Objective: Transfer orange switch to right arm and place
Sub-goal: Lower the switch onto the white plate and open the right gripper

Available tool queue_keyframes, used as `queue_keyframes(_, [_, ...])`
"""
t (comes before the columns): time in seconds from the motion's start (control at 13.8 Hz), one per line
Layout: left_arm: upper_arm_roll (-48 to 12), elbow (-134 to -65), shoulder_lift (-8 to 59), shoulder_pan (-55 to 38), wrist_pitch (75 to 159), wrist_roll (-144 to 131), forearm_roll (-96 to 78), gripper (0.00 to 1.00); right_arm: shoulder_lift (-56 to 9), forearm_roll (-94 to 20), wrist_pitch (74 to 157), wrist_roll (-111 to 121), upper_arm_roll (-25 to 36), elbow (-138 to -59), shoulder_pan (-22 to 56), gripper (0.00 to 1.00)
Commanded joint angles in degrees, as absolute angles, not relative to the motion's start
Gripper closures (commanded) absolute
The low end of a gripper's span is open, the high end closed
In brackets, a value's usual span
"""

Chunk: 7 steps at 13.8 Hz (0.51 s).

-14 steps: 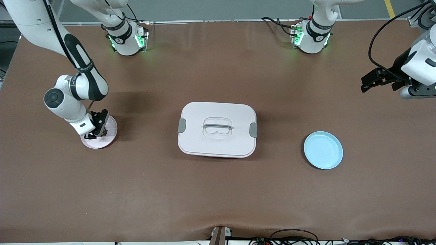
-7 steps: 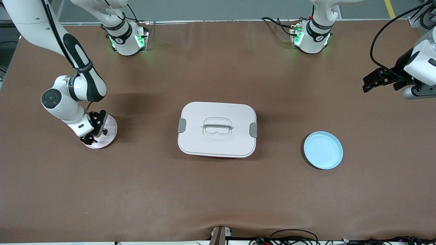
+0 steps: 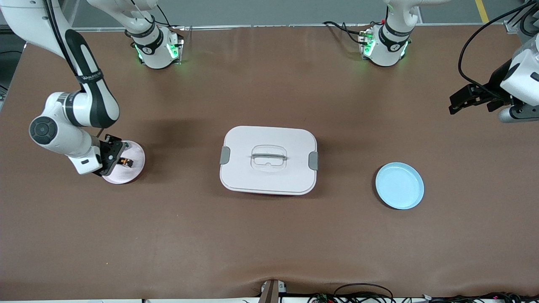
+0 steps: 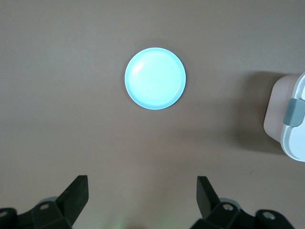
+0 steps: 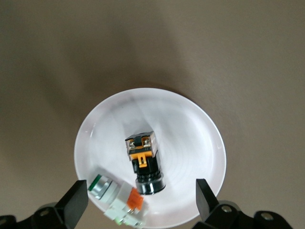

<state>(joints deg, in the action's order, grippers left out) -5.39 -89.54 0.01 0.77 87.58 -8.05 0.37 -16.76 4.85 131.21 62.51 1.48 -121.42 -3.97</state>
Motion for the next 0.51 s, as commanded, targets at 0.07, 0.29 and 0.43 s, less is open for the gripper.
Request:
queue_keyframes(0.07, [-5.36, -90.09, -1.14, 1.85, 87.19, -7.38, -0.44, 0.00, -14.42, 5.45, 126.83, 39.18, 0.88, -119.80, -4.04, 0.00])
queue_keyframes(0.29, [-5.71, -90.09, -1.32, 1.85, 87.19, -7.38, -0.44, 0.00, -13.01, 5.19, 124.55, 23.43, 0.70, -119.45, -3.96, 0.00])
queue_keyframes(0.43, [-5.89, -90.18, -1.49, 1.67, 86.75, -7.21, -0.26, 0.00, -11.70, 2.74, 124.37, 12.98, 0.62, -119.36, -3.69, 0.00])
